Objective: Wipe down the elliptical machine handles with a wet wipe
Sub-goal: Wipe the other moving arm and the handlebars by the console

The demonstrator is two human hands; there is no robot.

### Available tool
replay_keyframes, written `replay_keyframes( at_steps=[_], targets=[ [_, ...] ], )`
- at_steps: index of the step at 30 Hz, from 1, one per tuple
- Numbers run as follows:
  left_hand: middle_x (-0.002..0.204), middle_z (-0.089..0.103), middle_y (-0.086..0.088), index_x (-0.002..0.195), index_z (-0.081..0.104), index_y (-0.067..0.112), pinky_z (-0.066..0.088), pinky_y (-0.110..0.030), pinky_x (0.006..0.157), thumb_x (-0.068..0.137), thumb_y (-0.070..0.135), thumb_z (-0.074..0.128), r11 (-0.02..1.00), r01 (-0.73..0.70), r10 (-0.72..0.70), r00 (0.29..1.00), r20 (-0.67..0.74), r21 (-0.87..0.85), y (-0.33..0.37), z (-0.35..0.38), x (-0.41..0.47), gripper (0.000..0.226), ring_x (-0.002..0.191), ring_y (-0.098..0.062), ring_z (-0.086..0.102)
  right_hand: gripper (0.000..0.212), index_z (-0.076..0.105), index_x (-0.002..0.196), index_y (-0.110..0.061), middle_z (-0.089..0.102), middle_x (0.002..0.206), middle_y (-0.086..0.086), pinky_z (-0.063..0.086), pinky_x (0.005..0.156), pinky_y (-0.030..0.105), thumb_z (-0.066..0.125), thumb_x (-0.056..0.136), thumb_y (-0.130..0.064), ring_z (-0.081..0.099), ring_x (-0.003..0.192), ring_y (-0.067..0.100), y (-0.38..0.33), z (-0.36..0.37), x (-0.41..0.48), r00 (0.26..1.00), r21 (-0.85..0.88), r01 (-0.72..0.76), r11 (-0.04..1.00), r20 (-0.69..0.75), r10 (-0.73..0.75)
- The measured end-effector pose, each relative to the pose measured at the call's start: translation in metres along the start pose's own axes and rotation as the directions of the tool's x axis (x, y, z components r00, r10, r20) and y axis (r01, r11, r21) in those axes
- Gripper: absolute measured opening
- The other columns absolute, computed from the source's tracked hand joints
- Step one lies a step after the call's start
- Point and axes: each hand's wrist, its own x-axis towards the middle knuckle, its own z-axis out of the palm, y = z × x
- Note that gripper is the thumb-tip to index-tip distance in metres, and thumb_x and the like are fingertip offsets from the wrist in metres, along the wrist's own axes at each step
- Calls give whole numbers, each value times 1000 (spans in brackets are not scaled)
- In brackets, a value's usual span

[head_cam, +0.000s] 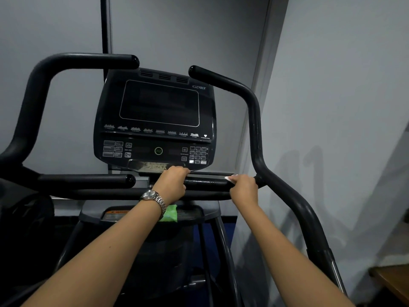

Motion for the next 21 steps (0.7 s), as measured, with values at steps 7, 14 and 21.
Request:
replay_keyframes(
  at_steps=[7, 14, 21],
  targets=[
    [131, 56, -5, 137, 47, 14, 39, -32, 103, 86, 8, 63, 999, 23, -24, 1000, -12, -25, -2, -1, -2, 53, 124, -23, 47, 59, 65, 120, -20, 60, 128, 1, 41, 104, 29, 44, 78, 16, 55, 118, 21, -1, 5, -19, 991, 38, 134, 990, 16, -135],
    [126, 60, -6, 132, 52, 15, 41, -31, 99, 86, 7, 62, 998, 41, -41, 999, -6, -49, 2, -7, -4, 48, 121, -23, 50, 50, 67, 117, -21, 65, 117, 7, 48, 97, 31, 49, 82, 10, 60, 106, 26, -28, 10, -10, 996, 32, 84, 996, 36, -85],
    [122, 61, -6, 124, 58, 13, 42, -31, 98, 86, 5, 61, 996, 41, -44, 999, -32, -82, 4, -8, -8, 40, 117, -23, 52, 55, 69, 112, -22, 67, 116, 6, 48, 95, 29, 46, 79, 15, 62, 105, 24, -13, 9, -18, 994, 86, 104, 991, 7, -105]
  ],
)
